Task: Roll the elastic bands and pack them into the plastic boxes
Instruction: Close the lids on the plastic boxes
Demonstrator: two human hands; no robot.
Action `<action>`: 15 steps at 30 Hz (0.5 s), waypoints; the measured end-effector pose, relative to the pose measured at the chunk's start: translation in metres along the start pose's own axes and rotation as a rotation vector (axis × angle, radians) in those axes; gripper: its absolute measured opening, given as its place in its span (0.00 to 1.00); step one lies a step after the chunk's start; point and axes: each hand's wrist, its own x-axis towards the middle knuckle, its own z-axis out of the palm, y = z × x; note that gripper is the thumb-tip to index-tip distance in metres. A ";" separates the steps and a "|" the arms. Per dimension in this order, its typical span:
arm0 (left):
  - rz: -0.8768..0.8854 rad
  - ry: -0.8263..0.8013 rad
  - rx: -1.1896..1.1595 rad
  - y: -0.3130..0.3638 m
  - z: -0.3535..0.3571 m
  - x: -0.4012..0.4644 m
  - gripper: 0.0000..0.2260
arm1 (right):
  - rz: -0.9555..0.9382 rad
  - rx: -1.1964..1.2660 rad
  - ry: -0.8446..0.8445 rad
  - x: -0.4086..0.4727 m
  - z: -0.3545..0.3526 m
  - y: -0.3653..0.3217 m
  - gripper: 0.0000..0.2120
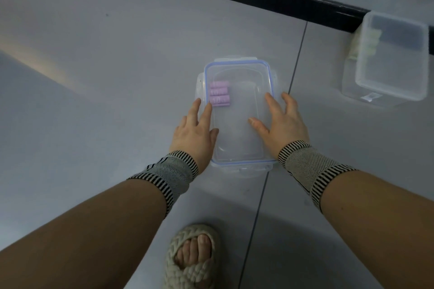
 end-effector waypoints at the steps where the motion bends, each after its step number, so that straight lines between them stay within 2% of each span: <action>1: 0.003 -0.005 0.005 0.000 0.001 0.000 0.27 | -0.005 -0.004 0.001 0.000 0.000 0.001 0.33; 7: -0.019 -0.018 0.053 -0.002 0.007 -0.002 0.27 | 0.019 -0.107 -0.021 -0.003 0.011 -0.003 0.33; 11: -0.053 -0.085 -0.043 -0.005 0.009 -0.004 0.27 | 0.040 -0.124 -0.081 0.000 0.014 -0.002 0.33; 13: -0.081 -0.124 0.037 0.000 0.003 -0.002 0.27 | 0.047 -0.176 -0.113 0.000 0.011 -0.002 0.34; 15: -0.027 -0.083 0.198 0.012 -0.005 0.003 0.28 | 0.047 -0.197 -0.121 -0.001 0.009 -0.005 0.34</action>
